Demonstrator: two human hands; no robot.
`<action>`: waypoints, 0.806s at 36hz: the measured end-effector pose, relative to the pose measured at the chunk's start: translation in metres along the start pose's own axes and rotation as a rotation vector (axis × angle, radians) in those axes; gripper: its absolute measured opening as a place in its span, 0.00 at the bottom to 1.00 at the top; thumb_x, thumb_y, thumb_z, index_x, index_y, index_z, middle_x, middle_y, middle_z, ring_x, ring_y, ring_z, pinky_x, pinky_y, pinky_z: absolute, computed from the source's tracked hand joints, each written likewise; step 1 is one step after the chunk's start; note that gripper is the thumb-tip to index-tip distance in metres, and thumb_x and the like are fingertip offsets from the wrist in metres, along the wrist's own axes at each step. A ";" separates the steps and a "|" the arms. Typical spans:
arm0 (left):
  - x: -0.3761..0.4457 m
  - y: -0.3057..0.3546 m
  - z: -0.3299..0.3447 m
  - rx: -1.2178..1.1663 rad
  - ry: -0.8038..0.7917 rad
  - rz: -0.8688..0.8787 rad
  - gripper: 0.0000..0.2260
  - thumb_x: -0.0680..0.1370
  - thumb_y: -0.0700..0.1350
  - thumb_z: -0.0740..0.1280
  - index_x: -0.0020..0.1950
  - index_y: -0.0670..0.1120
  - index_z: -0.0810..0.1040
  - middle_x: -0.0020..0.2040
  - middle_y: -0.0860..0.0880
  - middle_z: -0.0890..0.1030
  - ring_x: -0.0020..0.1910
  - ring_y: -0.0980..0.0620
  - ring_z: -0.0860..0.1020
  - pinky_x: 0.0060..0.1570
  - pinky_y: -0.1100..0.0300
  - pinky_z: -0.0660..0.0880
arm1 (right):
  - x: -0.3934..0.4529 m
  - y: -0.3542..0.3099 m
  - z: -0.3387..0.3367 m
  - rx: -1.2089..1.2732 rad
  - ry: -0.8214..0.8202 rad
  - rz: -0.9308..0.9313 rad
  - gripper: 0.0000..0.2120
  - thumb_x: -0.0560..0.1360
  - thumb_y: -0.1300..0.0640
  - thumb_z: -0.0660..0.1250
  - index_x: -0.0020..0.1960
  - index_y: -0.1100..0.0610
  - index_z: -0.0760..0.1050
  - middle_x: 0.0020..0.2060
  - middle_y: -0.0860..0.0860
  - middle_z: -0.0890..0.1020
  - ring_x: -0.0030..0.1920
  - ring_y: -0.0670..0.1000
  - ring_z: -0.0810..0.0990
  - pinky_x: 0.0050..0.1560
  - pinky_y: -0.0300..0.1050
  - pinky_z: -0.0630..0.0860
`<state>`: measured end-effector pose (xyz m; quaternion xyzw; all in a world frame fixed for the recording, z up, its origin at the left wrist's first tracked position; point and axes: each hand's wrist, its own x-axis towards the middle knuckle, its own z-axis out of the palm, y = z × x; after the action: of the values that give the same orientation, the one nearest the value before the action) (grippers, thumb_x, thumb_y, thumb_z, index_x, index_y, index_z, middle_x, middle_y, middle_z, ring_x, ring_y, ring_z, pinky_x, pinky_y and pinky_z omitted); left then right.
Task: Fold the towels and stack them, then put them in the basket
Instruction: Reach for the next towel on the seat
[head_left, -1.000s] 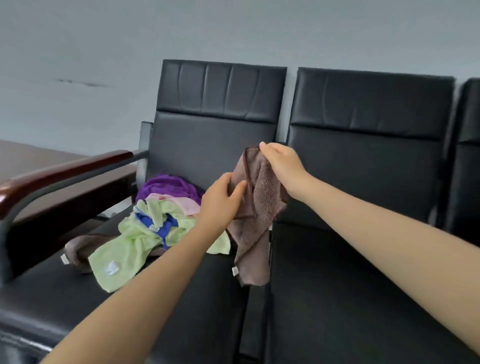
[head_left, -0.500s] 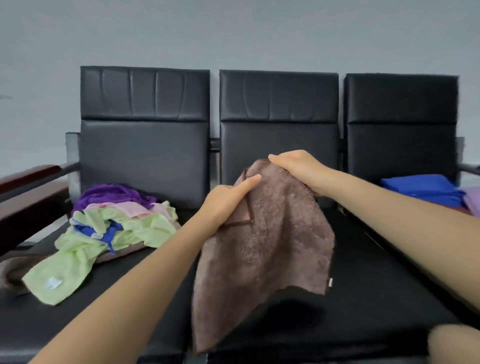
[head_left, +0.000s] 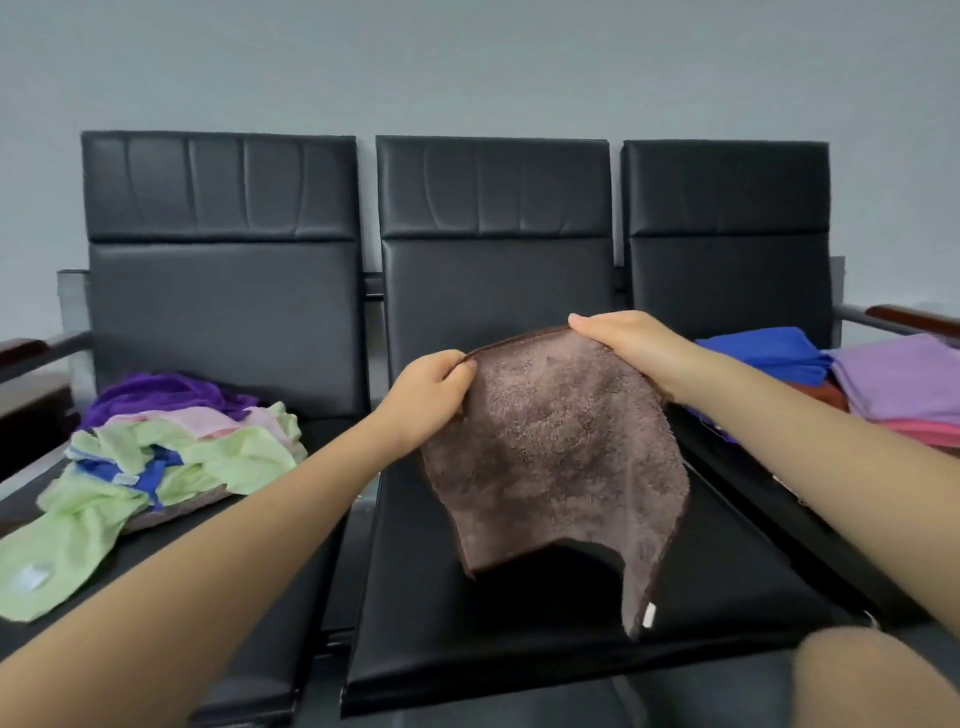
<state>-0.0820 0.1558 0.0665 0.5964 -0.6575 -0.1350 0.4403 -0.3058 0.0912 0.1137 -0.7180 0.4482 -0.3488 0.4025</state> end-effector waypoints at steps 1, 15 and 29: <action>0.002 0.001 0.003 -0.020 -0.009 -0.016 0.16 0.82 0.44 0.56 0.34 0.46 0.63 0.30 0.52 0.68 0.32 0.53 0.68 0.37 0.57 0.65 | 0.001 0.002 -0.001 0.011 0.003 0.006 0.11 0.79 0.46 0.65 0.46 0.51 0.81 0.42 0.48 0.85 0.41 0.46 0.84 0.40 0.39 0.77; 0.026 -0.012 0.028 -0.739 -0.267 -0.440 0.11 0.78 0.48 0.63 0.47 0.42 0.79 0.39 0.45 0.82 0.37 0.48 0.81 0.43 0.56 0.77 | 0.005 0.058 -0.026 0.018 -0.260 0.174 0.06 0.76 0.56 0.68 0.51 0.55 0.81 0.47 0.52 0.86 0.45 0.50 0.85 0.43 0.41 0.80; -0.003 -0.084 0.061 -0.332 -0.146 -0.516 0.10 0.80 0.43 0.62 0.42 0.44 0.80 0.41 0.44 0.81 0.43 0.46 0.78 0.47 0.53 0.74 | 0.035 0.145 0.023 0.384 -0.102 0.322 0.12 0.82 0.56 0.60 0.51 0.61 0.80 0.47 0.57 0.84 0.45 0.52 0.84 0.47 0.46 0.79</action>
<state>-0.0717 0.1165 -0.0289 0.6522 -0.4830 -0.3904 0.4346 -0.3260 0.0249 -0.0208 -0.5642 0.4614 -0.3221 0.6042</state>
